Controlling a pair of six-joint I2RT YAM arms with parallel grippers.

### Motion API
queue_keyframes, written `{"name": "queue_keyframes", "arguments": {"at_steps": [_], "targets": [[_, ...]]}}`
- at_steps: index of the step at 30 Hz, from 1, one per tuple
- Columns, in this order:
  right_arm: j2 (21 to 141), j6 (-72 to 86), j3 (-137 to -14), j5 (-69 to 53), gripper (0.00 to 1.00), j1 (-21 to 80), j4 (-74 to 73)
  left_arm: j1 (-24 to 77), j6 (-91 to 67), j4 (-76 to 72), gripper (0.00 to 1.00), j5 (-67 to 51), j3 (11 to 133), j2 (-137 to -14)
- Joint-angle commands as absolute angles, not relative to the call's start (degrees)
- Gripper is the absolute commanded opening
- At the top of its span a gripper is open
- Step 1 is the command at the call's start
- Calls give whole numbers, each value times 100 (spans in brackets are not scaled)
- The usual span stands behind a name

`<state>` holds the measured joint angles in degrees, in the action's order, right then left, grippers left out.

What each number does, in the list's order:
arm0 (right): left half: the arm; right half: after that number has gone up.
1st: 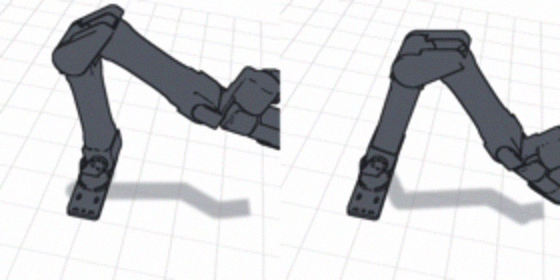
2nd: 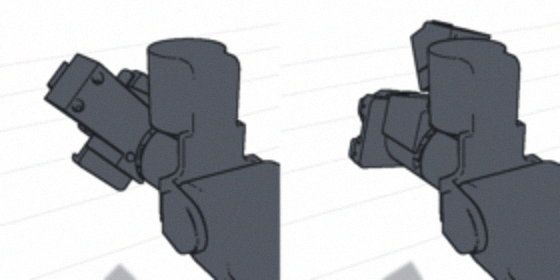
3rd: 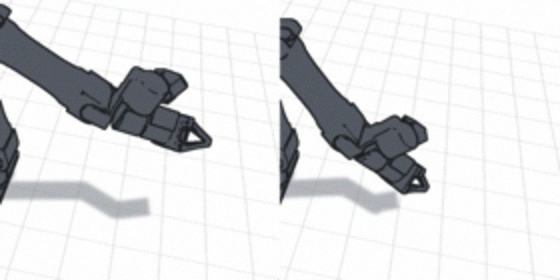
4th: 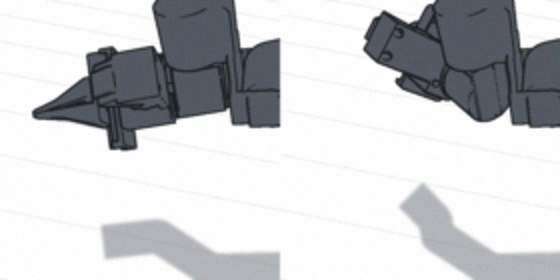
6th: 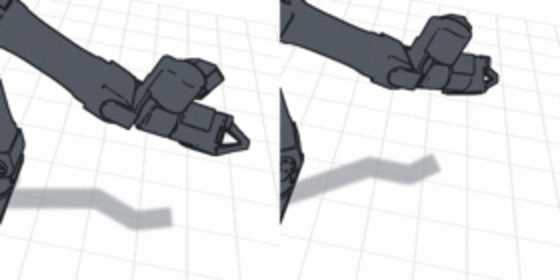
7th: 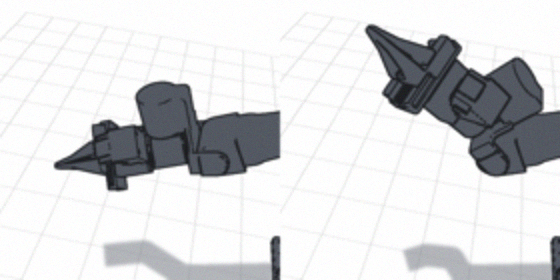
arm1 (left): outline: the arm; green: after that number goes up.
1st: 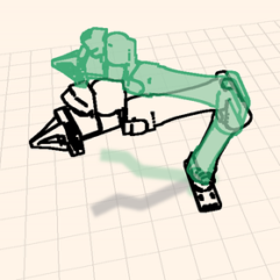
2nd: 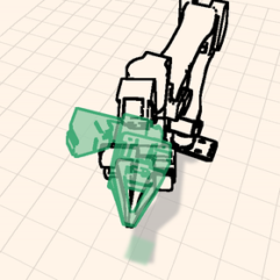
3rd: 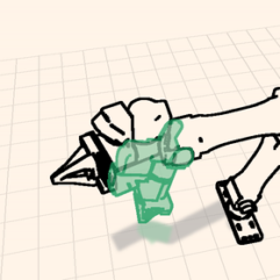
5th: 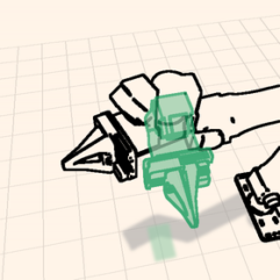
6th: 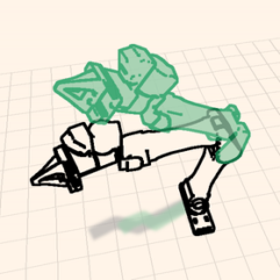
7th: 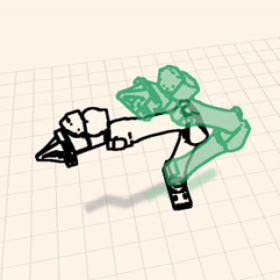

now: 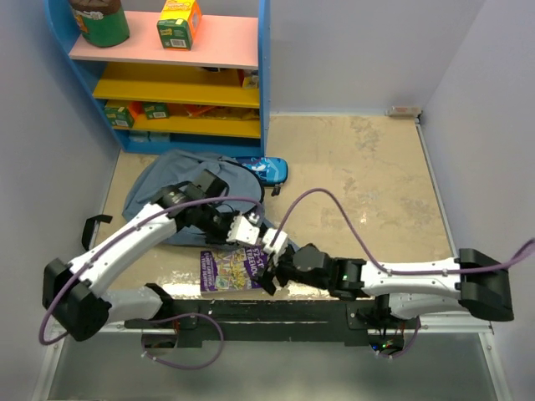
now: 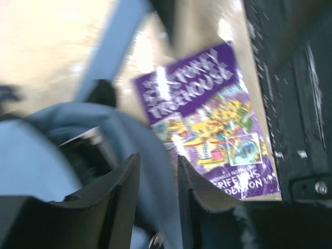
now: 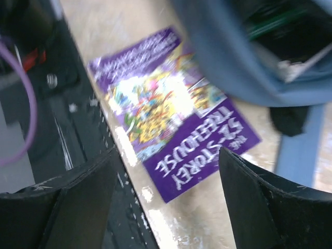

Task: Pack the student bag
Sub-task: Move the book to the center of the board, then pick up the book from the center of the board.

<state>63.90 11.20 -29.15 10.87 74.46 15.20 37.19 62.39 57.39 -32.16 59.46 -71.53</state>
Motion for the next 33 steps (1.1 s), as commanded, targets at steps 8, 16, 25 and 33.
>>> {"name": "queue_keyframes", "arguments": {"at_steps": [8, 16, 25, 33], "targets": [[7734, 62, -3577, 1836, 83, 8244, 1494, 3243, 4667, 4316, 97, -2531, 5731, -6143], [8471, -193, -3516, 2942, 84, 8832, 2047, 3243, 4386, 3561, 100, -2225, 5555, -6714], [9087, -957, -3594, 3243, 84, 8921, 2971, 3243, 4412, 2119, 98, -1364, 5098, -7128], [9912, -1432, -3928, 2691, 84, 8912, 3094, 3156, 4324, 2065, 63, -1354, 5124, -7198]]}}
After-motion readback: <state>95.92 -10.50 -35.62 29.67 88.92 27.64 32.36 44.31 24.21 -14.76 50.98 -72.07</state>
